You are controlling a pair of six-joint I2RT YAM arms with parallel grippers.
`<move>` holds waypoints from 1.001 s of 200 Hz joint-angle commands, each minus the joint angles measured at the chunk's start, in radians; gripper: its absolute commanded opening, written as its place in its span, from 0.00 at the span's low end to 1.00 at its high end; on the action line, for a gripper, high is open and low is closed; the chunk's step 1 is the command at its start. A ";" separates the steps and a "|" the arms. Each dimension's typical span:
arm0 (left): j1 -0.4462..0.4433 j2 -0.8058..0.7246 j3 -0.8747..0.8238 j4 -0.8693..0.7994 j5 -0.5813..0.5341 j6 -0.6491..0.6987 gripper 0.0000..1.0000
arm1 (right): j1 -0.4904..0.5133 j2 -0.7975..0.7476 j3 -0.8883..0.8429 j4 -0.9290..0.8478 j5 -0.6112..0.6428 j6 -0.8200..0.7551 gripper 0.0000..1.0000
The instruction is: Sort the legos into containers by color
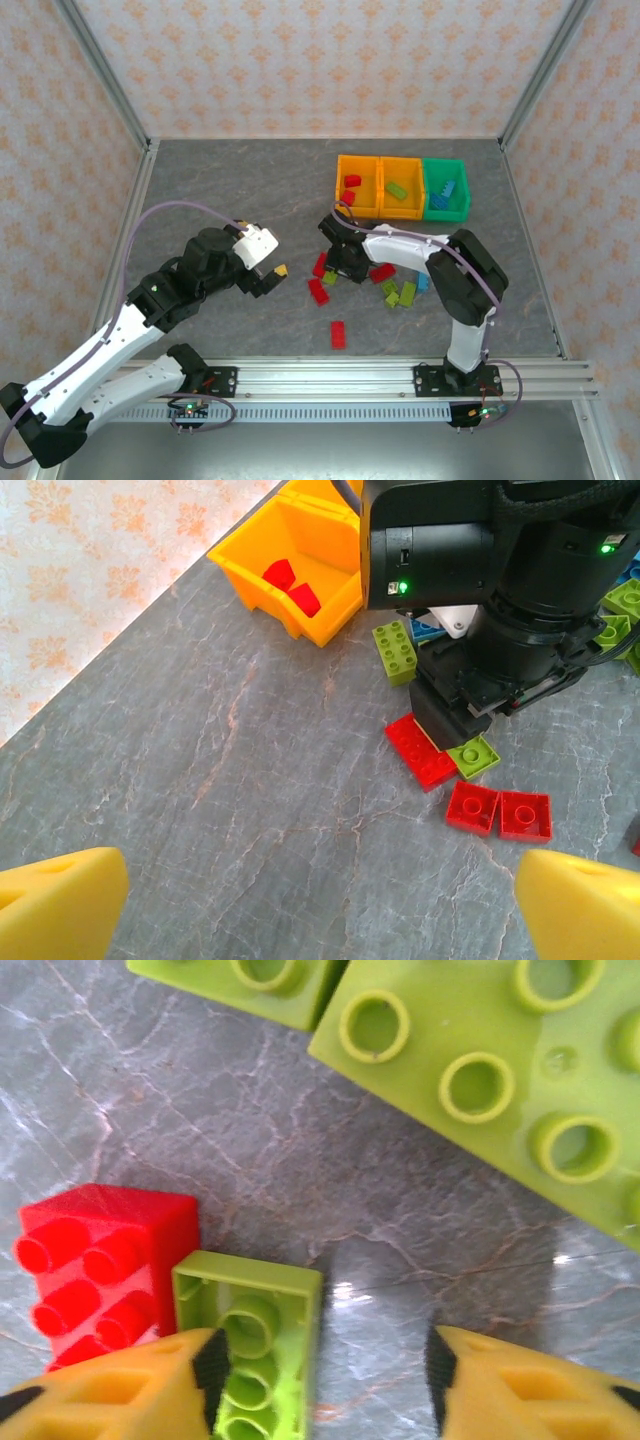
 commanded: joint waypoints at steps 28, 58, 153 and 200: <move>0.009 0.006 -0.006 0.026 0.027 0.003 1.00 | 0.014 0.007 -0.092 0.012 0.042 0.025 0.20; 0.012 0.014 -0.006 0.025 0.027 0.002 1.00 | 0.014 -0.050 -0.096 -0.029 0.089 0.011 0.16; 0.016 0.035 0.000 0.016 0.032 -0.006 1.00 | -0.007 -0.237 -0.140 -0.112 0.186 -0.010 0.05; 0.018 0.035 0.000 0.016 0.029 -0.005 1.00 | -0.036 -0.290 -0.082 -0.158 0.202 -0.053 0.02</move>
